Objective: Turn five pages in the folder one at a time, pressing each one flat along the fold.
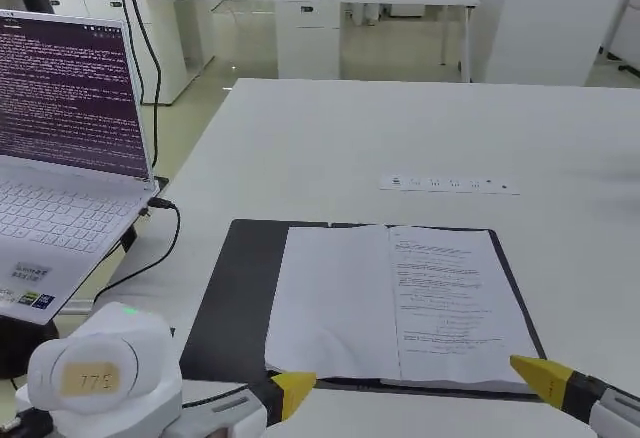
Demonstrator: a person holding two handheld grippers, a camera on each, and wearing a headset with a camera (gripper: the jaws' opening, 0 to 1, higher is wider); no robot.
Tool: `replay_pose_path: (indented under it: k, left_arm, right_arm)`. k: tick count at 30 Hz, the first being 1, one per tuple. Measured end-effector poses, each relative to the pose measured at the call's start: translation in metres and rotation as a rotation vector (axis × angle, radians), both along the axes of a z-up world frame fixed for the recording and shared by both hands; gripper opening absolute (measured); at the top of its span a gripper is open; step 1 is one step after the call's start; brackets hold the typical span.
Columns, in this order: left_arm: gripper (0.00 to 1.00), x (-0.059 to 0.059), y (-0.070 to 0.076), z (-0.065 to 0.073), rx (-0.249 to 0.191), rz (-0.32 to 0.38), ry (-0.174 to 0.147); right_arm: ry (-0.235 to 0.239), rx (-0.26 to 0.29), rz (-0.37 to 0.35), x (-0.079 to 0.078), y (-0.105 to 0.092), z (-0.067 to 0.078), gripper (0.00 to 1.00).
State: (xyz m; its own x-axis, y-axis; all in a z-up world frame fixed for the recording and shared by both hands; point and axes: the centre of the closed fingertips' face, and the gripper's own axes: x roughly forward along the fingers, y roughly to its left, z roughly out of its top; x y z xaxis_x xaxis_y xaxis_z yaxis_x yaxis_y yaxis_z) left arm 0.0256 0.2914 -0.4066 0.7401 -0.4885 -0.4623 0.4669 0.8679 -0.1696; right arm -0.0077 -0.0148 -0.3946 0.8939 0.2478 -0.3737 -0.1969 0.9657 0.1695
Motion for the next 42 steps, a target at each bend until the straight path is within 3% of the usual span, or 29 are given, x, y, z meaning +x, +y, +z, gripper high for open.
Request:
replay_pose_path:
  k: [8,21,24,27,36,42]
  left_arm:
    - [0.99,0.006,-0.018,-0.006,0.009,-0.043,0.005]
    - [0.95,0.025,-0.076,-0.014,0.012,-0.175,0.007]
    - [0.93,0.030,-0.089,-0.020,0.020,-0.208,0.015]
    - [0.89,0.038,-0.104,-0.027,0.048,-0.264,0.003]
    - [0.84,0.059,-0.149,-0.047,0.051,-0.353,0.013]
    - [0.81,0.061,-0.179,-0.062,0.046,-0.407,0.036]
  right_arm:
    - [0.028,0.017,0.013,-0.004,0.008,-0.009,0.99]
    - [0.063,0.040,0.052,0.001,0.025,-0.022,0.98]
    - [0.068,0.049,0.052,0.002,0.026,-0.024,0.98]
    - [0.071,0.055,0.052,0.004,0.026,-0.026,0.97]
    - [0.091,0.063,0.034,0.006,0.022,-0.034,0.97]
    - [0.100,0.071,0.018,0.010,0.018,-0.040,0.97]
